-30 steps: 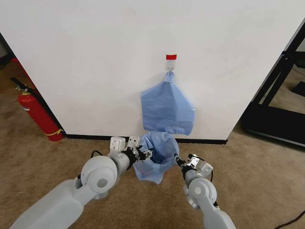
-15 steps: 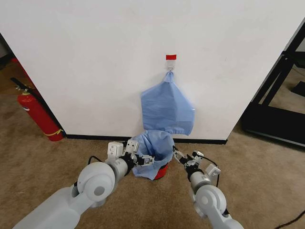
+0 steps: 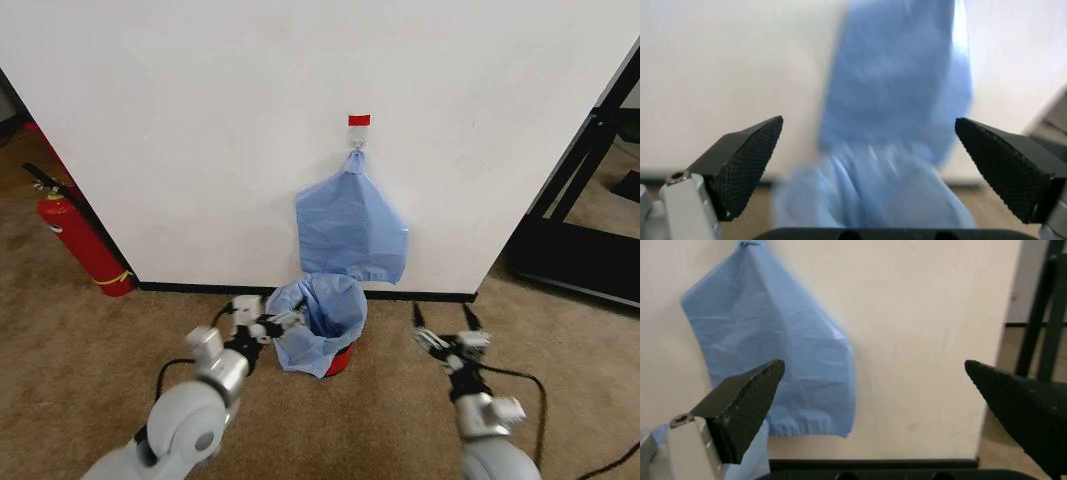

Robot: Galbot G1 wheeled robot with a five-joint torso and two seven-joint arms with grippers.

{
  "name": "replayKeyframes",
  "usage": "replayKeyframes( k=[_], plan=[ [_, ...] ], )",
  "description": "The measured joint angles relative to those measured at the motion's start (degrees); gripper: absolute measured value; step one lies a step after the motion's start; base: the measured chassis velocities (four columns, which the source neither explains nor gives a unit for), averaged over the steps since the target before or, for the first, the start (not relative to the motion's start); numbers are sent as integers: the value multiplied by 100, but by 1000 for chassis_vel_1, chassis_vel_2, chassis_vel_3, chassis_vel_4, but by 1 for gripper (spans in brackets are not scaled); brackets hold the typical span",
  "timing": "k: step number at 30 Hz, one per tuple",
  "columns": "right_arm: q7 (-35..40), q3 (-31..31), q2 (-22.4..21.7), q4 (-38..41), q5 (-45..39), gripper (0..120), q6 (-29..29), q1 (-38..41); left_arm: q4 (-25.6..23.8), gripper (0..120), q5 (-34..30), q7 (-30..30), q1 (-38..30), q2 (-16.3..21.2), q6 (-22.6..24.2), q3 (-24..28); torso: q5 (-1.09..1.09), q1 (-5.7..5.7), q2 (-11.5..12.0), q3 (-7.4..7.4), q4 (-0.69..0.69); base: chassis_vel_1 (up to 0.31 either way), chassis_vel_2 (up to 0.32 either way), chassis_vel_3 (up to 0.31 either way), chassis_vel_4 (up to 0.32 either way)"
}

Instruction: Pick up the garbage bag from the wall and place it over the trash bin.

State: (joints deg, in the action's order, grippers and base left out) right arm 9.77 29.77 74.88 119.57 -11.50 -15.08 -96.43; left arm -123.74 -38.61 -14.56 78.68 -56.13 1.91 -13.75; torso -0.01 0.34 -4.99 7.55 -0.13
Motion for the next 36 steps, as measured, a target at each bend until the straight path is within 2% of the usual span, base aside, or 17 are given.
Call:
replayKeyframes(
  k=[2, 4, 5, 6, 7, 9, 14, 17, 24, 36],
  plan=[
    [12, 174, 101, 302, 8, 100, -64, -390, 118, 100, 633, 316, 425, -166, -690, -413, 1, 0, 0, 0, -1, 0, 0, 0, 0],
    [8, 196, 117, 347, 16, 100, -68, -450, 133, 100, 699, 341, 469, -191, -766, -459, 1, 0, 0, 0, 0, 0, 0, 0, 0],
    [-64, 275, 172, 495, 48, 100, -107, -694, 261, 100, 1123, 547, 754, -380, -1287, -748, 1, 0, 0, 0, -1, 0, 0, 0, 0],
    [-97, 292, 186, 523, 53, 100, -143, -760, 294, 100, 1211, 593, 818, -432, -1416, -808, 1, 0, 0, 0, -1, 0, 0, 0, 0],
    [-192, 327, 240, 605, 103, 100, -291, -937, 400, 100, 1517, 747, 1096, -615, -1884, -1044, 0, 0, 0, 0, -1, 0, 0, 0, 0],
    [-264, 338, 326, 693, 162, 100, -457, -1102, 487, 100, 1741, 866, 1437, -797, -2284, -1261, 1, 0, 0, 0, 0, 0, 0, 0, 0],
    [-310, 280, 471, 917, 240, 100, -628, -1265, 600, 100, 2052, 931, 1974, -1071, -2749, -1478, 0, 0, 0, 0, 1, 0, 0, 0, 0],
    [-311, 219, 491, 999, 324, 100, -634, -1277, 623, 100, 2342, 922, 2131, -1184, -2915, -1531, 1, 0, 0, 0, 0, 0, 0, 0, 0],
    [-309, 105, 519, 1030, 432, 100, -616, -1252, 572, 100, 2514, 871, 2197, -1408, -2940, -1592, 1, 0, 0, 1, 0, 0, 0, 0, 0],
    [-292, -13, 621, 1038, 706, 100, -625, -1387, 610, 100, 2745, 752, 2249, -1425, -2955, -1573, 0, 0, 1, 1, 0, 0, 0, 0, 0]
  ],
)
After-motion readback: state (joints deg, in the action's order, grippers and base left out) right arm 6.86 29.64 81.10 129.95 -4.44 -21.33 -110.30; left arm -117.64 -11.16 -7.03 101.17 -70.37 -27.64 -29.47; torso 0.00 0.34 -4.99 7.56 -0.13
